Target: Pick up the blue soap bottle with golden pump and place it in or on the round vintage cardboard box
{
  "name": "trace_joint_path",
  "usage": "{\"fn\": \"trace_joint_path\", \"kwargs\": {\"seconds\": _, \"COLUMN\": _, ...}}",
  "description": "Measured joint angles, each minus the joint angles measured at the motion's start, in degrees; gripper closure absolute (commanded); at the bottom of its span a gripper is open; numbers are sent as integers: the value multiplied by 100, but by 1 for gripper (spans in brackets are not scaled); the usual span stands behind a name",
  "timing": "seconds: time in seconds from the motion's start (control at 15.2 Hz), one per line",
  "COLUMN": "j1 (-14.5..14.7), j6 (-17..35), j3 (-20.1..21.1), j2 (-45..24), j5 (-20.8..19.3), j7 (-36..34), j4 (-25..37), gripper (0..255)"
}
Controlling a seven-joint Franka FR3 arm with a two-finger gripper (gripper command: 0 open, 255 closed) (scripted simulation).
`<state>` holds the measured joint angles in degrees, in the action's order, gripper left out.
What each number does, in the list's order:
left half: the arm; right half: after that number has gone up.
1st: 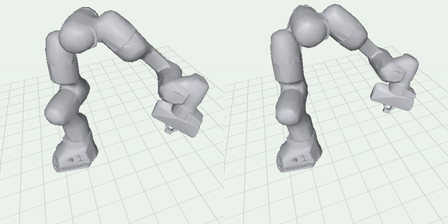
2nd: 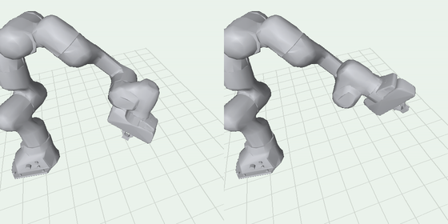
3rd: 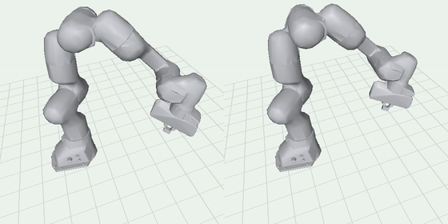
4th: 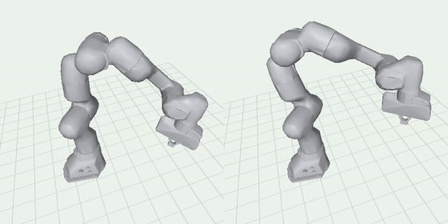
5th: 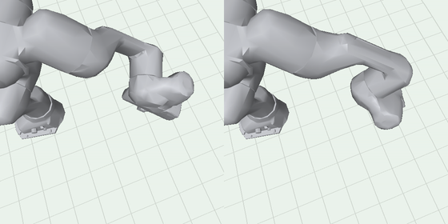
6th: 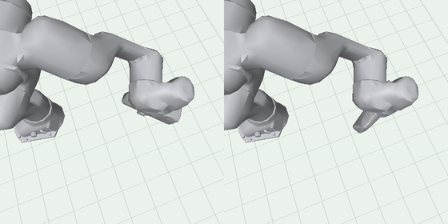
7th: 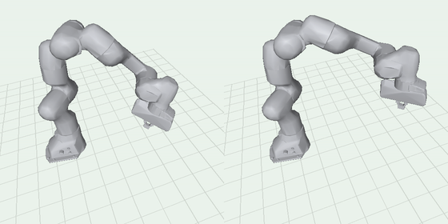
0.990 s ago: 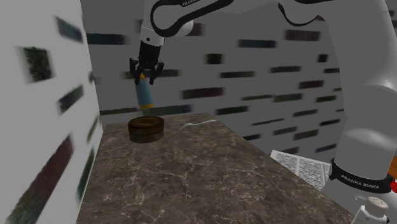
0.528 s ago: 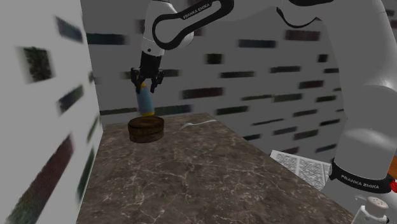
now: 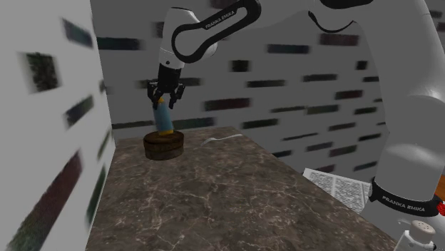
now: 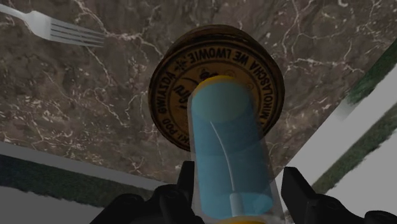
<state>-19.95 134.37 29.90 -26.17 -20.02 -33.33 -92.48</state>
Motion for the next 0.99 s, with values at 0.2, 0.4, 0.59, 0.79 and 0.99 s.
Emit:
{"fn": "trace_joint_path", "kwargs": {"seconds": 0.2, "j1": 0, "j6": 2, "j3": 0, "j2": -1, "j5": -1, "j7": -1, "j4": 0, "gripper": 0}}
{"fn": "trace_joint_path", "kwargs": {"seconds": 0.4, "j1": 1, "j6": 3, "j3": 0, "j2": -1, "j5": -1, "j7": -1, "j4": 0, "gripper": 0}}
{"fn": "trace_joint_path", "kwargs": {"seconds": 0.59, "j1": -20, "j6": -53, "j3": 22, "j2": 57, "j5": 36, "j7": 22, "j4": 3, "gripper": 0}}
{"fn": "trace_joint_path", "kwargs": {"seconds": 0.79, "j1": -145, "j6": -256, "j3": 143, "j2": 428, "j5": 247, "j7": 118, "j4": -120, "gripper": 0}}
{"fn": "trace_joint_path", "kwargs": {"seconds": 0.99, "j1": -175, "j6": -389, "j3": 173, "j2": 506, "j5": 314, "j7": 173, "j4": -55, "gripper": 0}}
